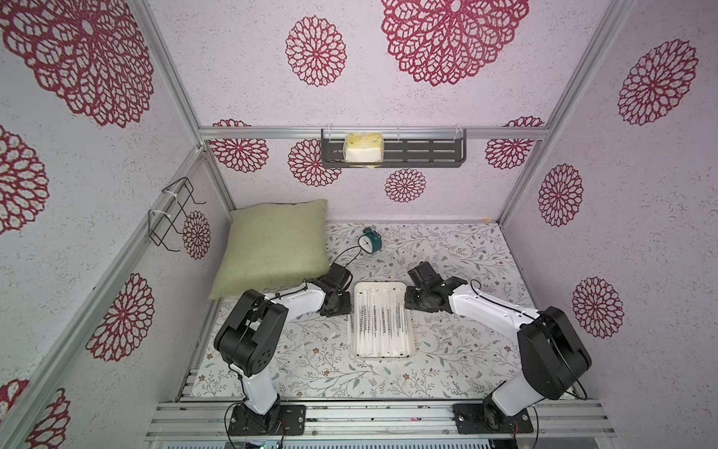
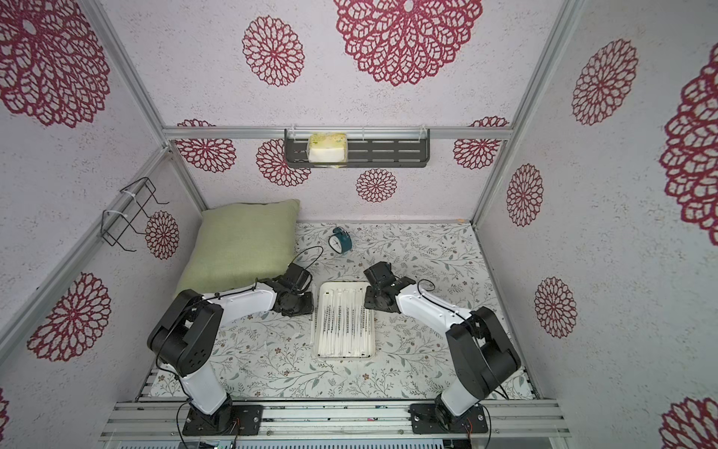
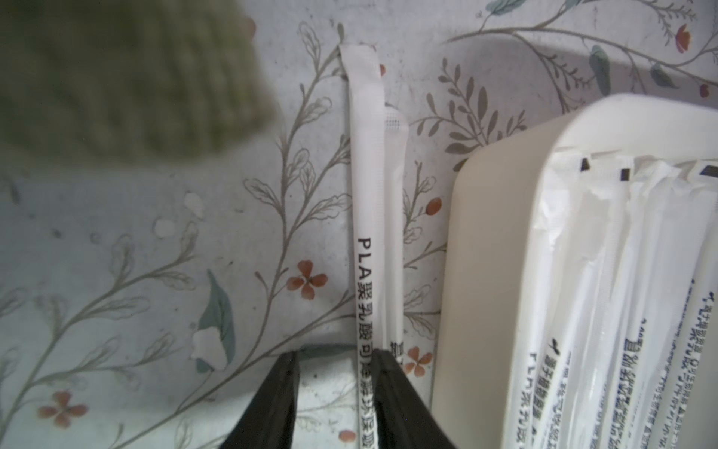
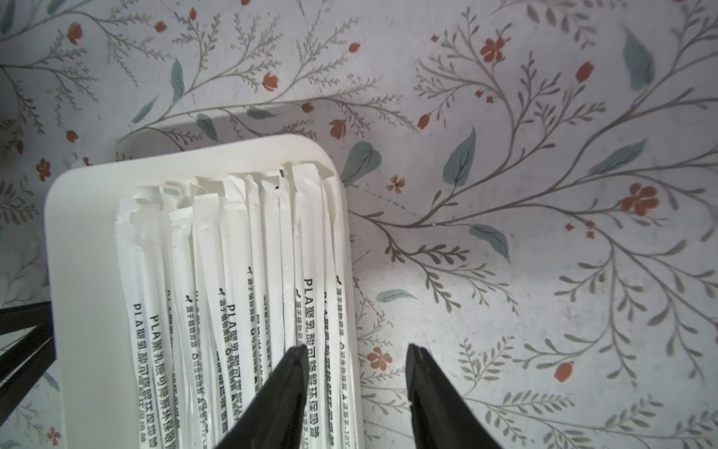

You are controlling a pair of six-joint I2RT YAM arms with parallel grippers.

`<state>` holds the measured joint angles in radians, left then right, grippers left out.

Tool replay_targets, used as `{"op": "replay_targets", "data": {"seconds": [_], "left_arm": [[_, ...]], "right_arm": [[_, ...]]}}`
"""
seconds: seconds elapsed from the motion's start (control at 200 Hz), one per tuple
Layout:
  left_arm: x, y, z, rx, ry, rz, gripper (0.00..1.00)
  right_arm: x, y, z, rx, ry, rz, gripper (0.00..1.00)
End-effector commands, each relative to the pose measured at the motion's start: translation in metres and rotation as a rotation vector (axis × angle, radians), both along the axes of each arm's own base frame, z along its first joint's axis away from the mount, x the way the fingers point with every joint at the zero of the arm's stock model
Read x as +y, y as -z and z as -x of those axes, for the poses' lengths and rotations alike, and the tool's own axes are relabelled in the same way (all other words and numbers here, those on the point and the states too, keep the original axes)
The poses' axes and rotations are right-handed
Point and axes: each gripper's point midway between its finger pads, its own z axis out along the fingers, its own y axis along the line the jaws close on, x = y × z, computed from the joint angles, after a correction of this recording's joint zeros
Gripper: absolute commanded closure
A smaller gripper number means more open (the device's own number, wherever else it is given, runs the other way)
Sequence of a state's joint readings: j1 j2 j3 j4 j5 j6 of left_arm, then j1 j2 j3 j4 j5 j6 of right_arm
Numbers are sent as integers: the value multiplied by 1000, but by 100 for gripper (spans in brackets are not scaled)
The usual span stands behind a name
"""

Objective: Put the straws into the storage box
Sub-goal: Adjust the storage box at the center of the board.

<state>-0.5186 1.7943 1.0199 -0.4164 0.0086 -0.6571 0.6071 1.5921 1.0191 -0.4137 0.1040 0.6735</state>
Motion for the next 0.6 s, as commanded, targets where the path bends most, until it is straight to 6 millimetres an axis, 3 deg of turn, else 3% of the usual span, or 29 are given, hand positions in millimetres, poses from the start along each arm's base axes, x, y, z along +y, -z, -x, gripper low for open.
{"op": "replay_targets", "data": {"seconds": [0.0,0.295,0.48,0.595], "left_arm": [[15,17,13,59,13,-99,67],[28,19,21,98,36,-215,73],[23,17,19,96,27,-191,75],[21,1,15,72,10,-176,71]], "right_arm": [[6,1,-4,-11,-32,-22,53],[-24,26,-6,20,-1,77,56],[-19,16,-10,-5,-16,51,56],[-14,7,-12,-18,-25,28,56]]}}
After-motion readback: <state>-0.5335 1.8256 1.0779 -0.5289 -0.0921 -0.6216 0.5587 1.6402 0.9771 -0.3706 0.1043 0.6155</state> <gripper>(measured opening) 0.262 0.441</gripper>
